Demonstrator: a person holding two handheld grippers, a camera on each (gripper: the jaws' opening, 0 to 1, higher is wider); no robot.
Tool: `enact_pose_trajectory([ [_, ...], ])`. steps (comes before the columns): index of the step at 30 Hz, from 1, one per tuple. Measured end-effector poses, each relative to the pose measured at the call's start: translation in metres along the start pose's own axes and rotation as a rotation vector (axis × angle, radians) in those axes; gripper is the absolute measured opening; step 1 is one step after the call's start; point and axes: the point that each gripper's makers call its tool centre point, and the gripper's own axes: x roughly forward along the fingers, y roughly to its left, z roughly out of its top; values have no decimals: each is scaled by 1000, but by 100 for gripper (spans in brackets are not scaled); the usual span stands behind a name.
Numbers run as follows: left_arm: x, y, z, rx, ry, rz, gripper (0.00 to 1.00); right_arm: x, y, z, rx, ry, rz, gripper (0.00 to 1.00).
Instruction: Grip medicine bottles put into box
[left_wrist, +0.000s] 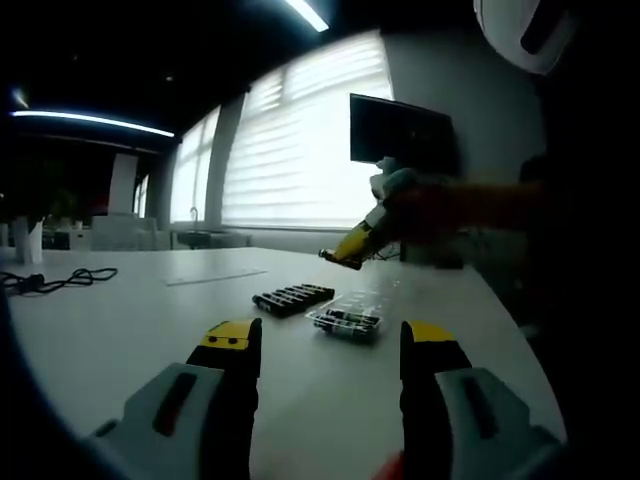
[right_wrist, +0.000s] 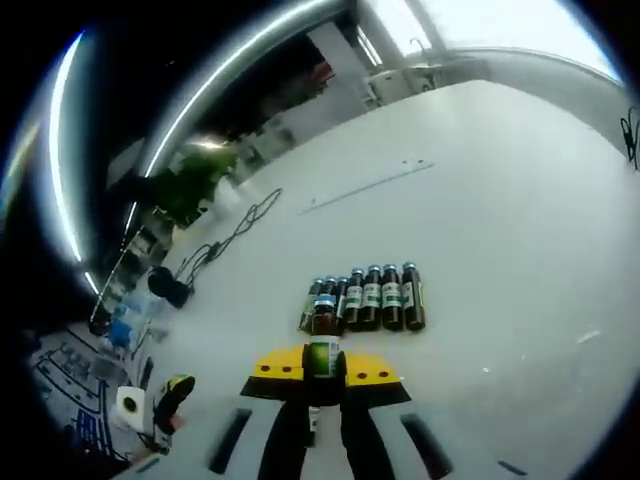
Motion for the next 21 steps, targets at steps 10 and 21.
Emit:
enact_pose_trajectory([
  [10,0,-1,1,-1,-3,-5,49,0,0,-31,46,-1,-24,7],
  [21,0,-1,2,-3,-6,-4,49,10,10,-55,-45,15,-106,7],
])
